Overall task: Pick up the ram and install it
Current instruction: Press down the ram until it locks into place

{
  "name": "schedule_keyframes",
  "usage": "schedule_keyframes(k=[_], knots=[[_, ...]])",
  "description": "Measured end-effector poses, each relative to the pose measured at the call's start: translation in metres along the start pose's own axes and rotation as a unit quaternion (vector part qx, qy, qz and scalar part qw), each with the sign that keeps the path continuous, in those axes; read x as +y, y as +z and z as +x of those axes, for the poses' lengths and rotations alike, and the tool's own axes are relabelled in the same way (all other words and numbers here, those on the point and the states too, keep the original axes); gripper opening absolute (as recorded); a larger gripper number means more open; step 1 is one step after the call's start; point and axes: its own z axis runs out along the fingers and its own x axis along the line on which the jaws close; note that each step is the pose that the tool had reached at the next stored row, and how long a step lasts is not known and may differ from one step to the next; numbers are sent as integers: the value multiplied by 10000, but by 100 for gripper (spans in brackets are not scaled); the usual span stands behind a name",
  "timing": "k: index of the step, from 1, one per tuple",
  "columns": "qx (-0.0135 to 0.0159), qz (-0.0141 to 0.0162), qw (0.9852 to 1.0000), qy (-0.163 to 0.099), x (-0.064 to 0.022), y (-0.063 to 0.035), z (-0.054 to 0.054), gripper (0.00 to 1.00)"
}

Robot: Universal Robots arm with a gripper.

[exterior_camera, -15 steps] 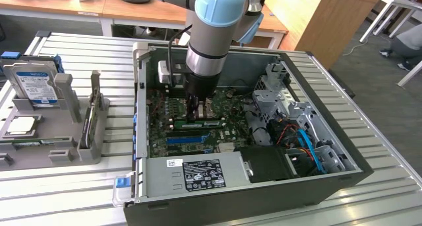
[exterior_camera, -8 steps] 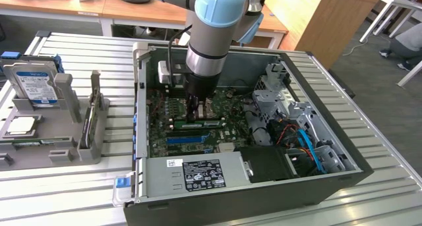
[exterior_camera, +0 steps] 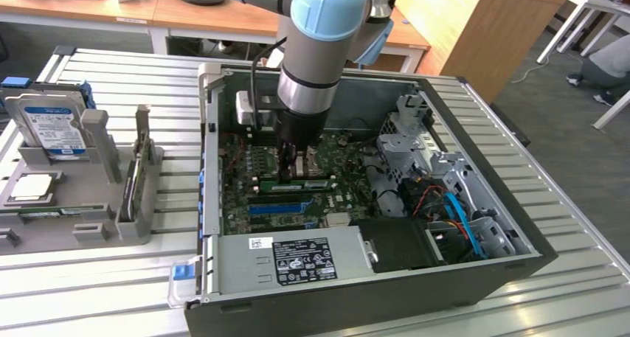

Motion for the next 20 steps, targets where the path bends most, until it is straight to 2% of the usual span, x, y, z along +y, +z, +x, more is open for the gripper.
schedule_keyframes(k=[20], knots=[[1, 0, 10000, 0, 0, 11, 0, 11]])
